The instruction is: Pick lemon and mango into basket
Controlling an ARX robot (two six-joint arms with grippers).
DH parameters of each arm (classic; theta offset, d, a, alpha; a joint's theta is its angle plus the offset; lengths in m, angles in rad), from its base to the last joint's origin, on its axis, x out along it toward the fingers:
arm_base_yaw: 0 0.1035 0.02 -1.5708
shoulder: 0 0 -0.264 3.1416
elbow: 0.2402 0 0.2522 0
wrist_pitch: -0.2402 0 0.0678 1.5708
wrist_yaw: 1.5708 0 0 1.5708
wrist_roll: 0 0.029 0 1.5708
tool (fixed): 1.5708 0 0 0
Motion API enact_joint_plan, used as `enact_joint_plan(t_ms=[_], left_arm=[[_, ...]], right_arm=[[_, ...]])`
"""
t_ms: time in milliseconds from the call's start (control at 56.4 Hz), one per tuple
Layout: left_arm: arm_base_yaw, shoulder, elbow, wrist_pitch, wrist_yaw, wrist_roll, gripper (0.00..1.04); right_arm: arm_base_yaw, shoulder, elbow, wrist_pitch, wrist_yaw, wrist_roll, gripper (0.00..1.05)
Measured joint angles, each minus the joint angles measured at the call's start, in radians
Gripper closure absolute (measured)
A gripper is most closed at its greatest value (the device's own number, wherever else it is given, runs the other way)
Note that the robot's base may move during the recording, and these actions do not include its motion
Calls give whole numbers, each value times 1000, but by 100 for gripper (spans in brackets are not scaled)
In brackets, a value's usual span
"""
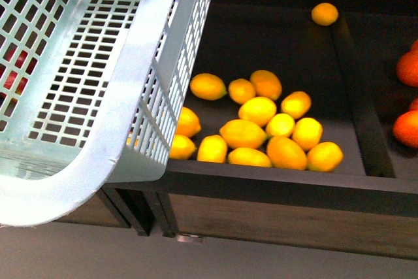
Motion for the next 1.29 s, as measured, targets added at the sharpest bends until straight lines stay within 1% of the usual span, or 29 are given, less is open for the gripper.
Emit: enact_joint_plan(t_ms=[1134, 1294], left_arm=[[3, -2, -1, 0, 2, 0, 100], [14, -3, -1, 0, -31, 17, 100]], right_arm=[[-2, 1, 0, 1, -6, 0, 9], [-2, 1, 0, 1, -6, 0, 9]])
